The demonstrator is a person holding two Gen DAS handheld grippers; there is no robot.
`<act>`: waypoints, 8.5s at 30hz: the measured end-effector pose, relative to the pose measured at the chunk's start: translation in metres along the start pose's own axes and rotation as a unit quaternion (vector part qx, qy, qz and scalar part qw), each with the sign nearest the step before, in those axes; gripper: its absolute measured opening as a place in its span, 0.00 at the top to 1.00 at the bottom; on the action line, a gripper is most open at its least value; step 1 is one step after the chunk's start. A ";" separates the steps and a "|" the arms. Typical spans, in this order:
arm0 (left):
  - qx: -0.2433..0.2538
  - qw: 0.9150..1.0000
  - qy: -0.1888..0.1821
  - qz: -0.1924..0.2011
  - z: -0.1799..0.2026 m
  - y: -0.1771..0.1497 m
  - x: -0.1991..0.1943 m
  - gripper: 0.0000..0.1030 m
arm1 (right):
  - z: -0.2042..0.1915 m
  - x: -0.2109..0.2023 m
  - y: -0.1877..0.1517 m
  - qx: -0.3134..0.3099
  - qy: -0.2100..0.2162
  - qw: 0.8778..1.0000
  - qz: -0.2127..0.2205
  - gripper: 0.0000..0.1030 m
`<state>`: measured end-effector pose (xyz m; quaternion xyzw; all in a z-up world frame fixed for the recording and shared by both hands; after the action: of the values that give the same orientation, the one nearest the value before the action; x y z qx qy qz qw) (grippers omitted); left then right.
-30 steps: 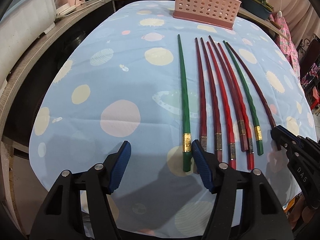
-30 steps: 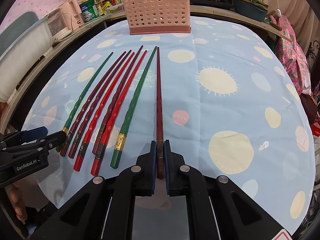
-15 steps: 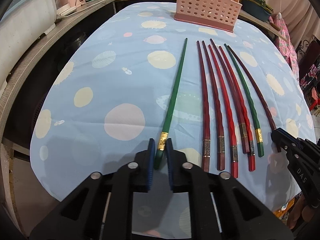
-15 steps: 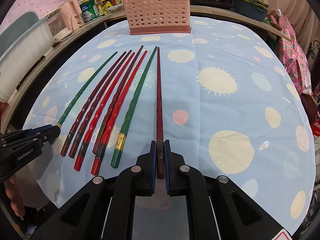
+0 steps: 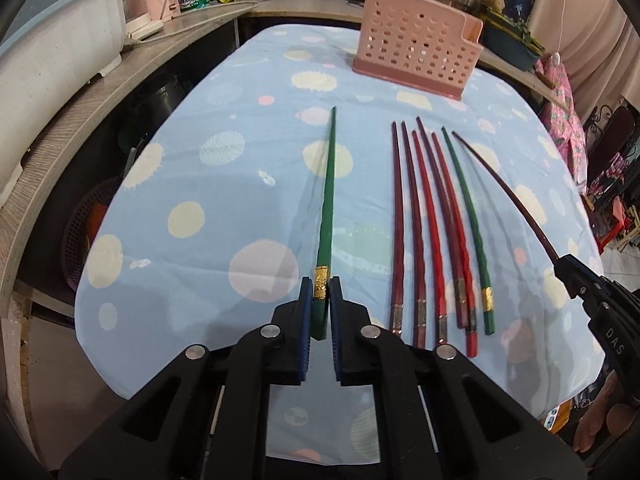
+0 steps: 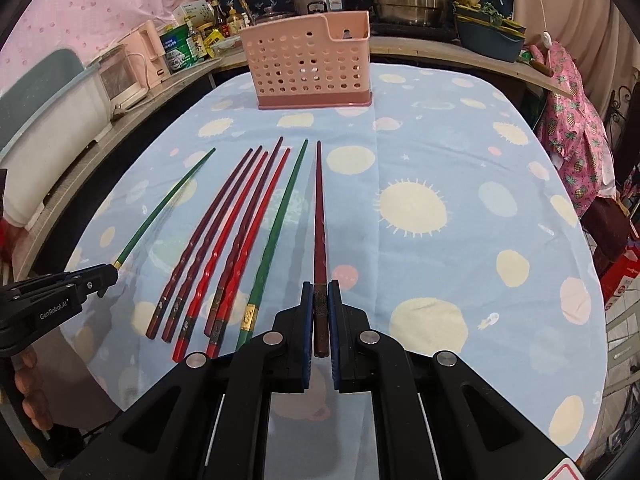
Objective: Organize utensils
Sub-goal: 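Lift both chopsticks and carry them over the pink basket, then lower the chopsticks into the basket and open both tools, then move both tools back toward the remaining chopsticks, then grasp the green chopstick with the right tool while the left tool approaches the red chopsticks, then close the left tool on the outermost dark red chopstick, then lift the green and dark red chopsticks and carry them over the pink basket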
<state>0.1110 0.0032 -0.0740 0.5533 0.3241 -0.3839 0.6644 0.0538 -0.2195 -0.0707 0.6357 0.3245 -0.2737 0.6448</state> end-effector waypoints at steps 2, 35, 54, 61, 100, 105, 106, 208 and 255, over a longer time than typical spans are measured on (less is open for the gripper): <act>-0.002 1.000 -0.005 0.006 0.001 0.008 -0.008 0.92 | 0.004 -0.009 0.011 0.002 -0.002 1.000 0.014 0.93; -0.015 0.982 -0.069 0.177 0.068 0.246 -0.094 0.93 | 0.083 -0.048 0.233 0.049 0.000 0.982 0.181 0.94; -0.027 0.958 -0.109 0.264 0.130 0.380 -0.125 0.93 | 0.093 -0.068 0.408 0.056 0.020 0.952 0.300 0.94; -0.023 0.967 -0.092 0.234 0.132 0.383 -0.075 0.93 | 0.092 -0.004 0.398 0.052 0.019 0.968 0.247 0.94; 0.009 0.970 0.001 0.241 0.115 0.292 -0.099 0.47 | 0.057 -0.047 0.311 0.008 0.000 0.976 0.216 0.51; 0.011 0.971 0.014 0.239 0.105 0.263 -0.107 0.39 | 0.043 -0.063 0.281 -0.008 -0.007 0.977 0.211 0.50; 0.013 0.971 0.019 0.238 0.101 0.254 -0.107 0.39 | 0.041 -0.066 0.274 -0.009 -0.007 0.978 0.210 0.49; 0.061 0.998 0.033 -0.013 0.023 -0.038 0.034 0.53 | -0.028 0.035 -0.041 -0.014 0.011 0.999 -0.043 0.93; -0.010 0.989 -0.043 0.138 0.029 0.138 -0.087 0.93 | 0.040 -0.069 0.137 0.018 0.004 0.988 0.154 0.93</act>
<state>0.1882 0.0009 0.0724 0.5693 0.2196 -0.3089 0.7296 0.1176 -0.2579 0.0698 0.6905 0.2207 -0.1746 0.6664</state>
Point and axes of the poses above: each gripper's, at about its wrist camera, not at the fingertips, and x roughly the way its jaws point, z to its right, y to its top, the point moved 6 cm from there along x, roughly the way its jaws point, and after that the axes turned 11 degrees about -x, right-handed, at the moved point
